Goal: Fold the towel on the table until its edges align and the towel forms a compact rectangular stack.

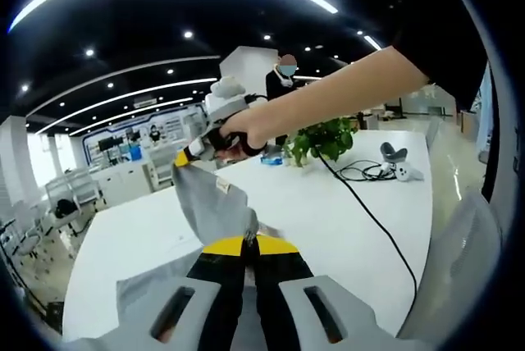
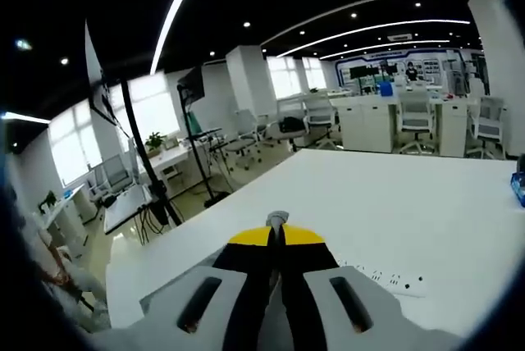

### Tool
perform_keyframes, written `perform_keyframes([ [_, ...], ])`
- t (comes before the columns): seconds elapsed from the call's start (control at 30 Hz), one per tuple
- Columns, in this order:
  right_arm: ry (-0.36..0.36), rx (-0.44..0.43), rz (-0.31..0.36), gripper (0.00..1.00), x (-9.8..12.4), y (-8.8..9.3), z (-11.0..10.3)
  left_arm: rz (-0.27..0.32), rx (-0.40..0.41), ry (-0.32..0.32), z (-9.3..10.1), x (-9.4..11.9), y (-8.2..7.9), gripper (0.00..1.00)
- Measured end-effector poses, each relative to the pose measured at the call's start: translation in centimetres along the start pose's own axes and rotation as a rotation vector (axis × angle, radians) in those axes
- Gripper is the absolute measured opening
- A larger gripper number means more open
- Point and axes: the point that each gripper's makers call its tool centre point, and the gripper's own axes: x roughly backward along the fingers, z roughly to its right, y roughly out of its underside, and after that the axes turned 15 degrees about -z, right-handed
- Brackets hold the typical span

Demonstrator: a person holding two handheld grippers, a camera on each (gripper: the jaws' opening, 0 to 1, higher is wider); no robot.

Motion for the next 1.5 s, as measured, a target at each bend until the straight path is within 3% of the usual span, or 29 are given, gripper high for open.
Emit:
perform_keyframes([
  [0.27, -0.019, 0.028, -0.023, 0.0, -1.4, -0.1, -1.7, -0.016, 0.019, -0.035, -1.2, 0.9, 0.8, 0.03],
  [0.73, -0.052, 0.021, -0.005, 0.0, -3.4, -0.3, -3.4, -0.057, 0.074, -0.111, -4.0, 2.3, 3.0, 0.03],
  [1.27, -0.075, 0.002, -0.002, 0.0, -5.1, -0.3, -4.7, -0.061, 0.167, -0.175, -6.8, 3.7, 5.1, 0.03],
  [1.5, -0.094, 0.015, 0.002, 0.0, -5.6, -0.7, -6.2, -0.064, 0.184, -0.197, -7.5, 4.5, 5.9, 0.03],
])
